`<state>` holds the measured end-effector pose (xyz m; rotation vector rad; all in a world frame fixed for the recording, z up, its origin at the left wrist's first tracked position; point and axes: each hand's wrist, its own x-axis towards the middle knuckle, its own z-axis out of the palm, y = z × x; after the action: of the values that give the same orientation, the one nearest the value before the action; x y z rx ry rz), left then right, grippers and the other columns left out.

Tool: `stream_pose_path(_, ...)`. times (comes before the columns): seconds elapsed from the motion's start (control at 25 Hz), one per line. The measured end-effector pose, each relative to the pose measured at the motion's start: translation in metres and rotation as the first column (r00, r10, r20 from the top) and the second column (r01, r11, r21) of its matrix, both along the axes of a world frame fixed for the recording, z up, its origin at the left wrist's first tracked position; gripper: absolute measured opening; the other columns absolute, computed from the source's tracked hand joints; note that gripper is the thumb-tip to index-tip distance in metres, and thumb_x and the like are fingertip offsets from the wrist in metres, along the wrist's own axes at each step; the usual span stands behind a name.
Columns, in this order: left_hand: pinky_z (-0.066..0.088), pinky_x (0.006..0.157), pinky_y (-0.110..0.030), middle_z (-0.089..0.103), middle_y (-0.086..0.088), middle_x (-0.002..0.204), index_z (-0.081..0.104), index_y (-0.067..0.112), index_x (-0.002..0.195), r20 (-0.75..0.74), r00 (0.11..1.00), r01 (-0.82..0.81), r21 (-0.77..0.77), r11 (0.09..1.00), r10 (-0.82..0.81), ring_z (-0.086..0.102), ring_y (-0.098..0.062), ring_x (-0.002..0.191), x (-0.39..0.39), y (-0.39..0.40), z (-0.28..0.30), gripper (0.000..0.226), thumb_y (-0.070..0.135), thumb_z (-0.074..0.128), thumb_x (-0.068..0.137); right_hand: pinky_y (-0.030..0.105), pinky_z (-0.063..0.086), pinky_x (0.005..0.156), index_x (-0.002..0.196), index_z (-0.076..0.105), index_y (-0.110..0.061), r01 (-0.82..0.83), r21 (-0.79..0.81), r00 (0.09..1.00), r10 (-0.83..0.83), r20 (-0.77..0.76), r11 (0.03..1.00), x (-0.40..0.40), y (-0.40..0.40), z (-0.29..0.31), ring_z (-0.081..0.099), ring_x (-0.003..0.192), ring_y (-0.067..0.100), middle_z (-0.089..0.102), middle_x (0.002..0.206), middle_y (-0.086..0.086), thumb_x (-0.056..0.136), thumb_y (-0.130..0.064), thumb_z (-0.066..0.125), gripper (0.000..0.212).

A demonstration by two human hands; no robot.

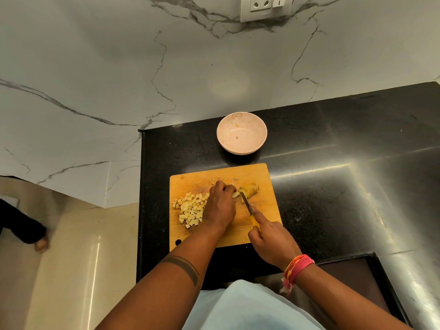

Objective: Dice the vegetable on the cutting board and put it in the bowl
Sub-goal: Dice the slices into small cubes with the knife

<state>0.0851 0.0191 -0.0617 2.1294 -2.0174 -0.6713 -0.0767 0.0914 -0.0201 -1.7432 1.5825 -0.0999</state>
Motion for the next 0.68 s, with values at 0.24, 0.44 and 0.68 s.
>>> stream_pose_path(0.24,0.042,0.108,-0.034,0.043,-0.003,0.139,0.049,0.018,0.146,-0.060,0.998,-0.014,-0.003,1.000,0.014,0.041,-0.022,0.130,0.009,0.001,0.003,0.045,0.011,0.051,0.101,0.044,0.046,0.054,0.161,0.014,-0.032,-0.013,-0.019,1.000,0.013,-0.024,1.000,0.007,0.005,-0.002,0.055,0.057,0.018,0.058,0.066,0.000,0.098,-0.032,0.040,0.068)
stream_pose_path(0.44,0.041,0.107,-0.033,0.048,-0.002,0.133,0.055,0.016,0.142,-0.066,0.997,-0.028,-0.019,0.999,0.027,0.044,-0.021,0.128,0.016,0.005,0.001,0.040,0.016,0.056,0.101,0.046,0.050,0.057,0.161,0.009,-0.033,-0.063,-0.017,0.996,0.062,-0.060,0.998,0.015,0.009,-0.008,0.057,0.060,0.020,0.058,0.068,0.001,0.098,-0.035,0.037,0.069)
stream_pose_path(0.68,0.044,0.106,-0.035,0.052,-0.002,0.130,0.060,0.016,0.137,-0.090,0.995,-0.050,-0.026,0.998,0.048,0.048,-0.021,0.124,0.017,0.002,0.002,0.036,0.024,0.056,0.102,0.039,0.046,0.053,0.162,0.004,-0.032,-0.089,-0.094,0.989,0.077,-0.123,0.992,0.022,0.006,-0.008,0.055,0.056,0.020,0.053,0.063,-0.002,0.100,-0.034,0.037,0.070)
